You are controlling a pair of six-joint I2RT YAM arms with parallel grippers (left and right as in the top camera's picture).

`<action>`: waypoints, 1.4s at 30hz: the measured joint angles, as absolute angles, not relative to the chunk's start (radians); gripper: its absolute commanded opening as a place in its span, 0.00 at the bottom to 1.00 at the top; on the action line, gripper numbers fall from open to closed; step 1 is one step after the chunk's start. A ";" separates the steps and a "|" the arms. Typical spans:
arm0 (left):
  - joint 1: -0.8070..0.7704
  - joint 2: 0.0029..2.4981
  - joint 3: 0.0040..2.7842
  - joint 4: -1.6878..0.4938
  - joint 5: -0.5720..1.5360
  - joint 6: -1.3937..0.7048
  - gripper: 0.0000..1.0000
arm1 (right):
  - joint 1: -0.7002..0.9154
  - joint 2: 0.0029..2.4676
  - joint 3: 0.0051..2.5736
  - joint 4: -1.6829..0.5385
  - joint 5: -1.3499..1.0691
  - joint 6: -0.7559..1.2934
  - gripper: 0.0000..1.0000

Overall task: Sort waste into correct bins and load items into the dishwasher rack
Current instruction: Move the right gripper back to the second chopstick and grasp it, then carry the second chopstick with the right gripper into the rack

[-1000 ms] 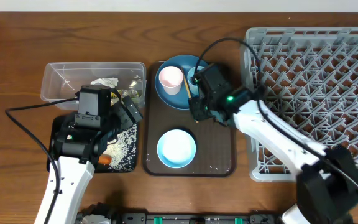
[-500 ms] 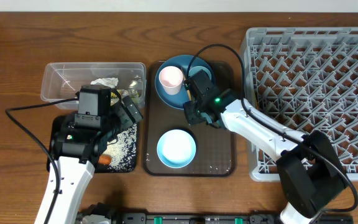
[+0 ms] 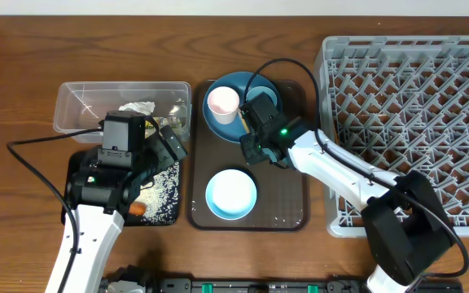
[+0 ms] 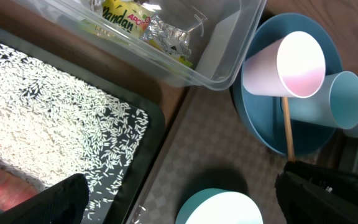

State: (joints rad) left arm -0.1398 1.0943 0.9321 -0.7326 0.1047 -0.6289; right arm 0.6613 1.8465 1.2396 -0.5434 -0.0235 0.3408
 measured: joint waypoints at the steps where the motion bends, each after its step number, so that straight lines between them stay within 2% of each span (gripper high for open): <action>1: -0.140 1.094 0.932 -0.733 0.105 -0.629 0.98 | 0.661 1.847 1.240 -0.546 -0.023 0.341 0.05; 6: -0.140 1.094 0.932 -0.733 0.105 -0.629 0.98 | 0.661 1.846 1.240 -0.561 -0.023 0.340 0.01; 12: -0.140 1.094 0.932 -0.733 0.105 -0.629 0.98 | 0.661 1.802 1.240 -0.588 -0.020 0.340 0.01; 28: -0.140 1.094 0.932 -0.733 0.105 -0.629 0.98 | 0.656 1.453 1.240 -0.815 0.162 0.340 0.01; 42: -0.140 1.094 0.932 -0.733 0.105 -0.629 0.98 | 0.469 1.354 1.235 -1.065 0.266 0.340 0.01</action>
State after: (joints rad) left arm -0.1398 1.0943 0.9321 -0.7326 0.1047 -0.6289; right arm 0.4694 1.3544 1.2354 -1.0649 0.2665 0.3405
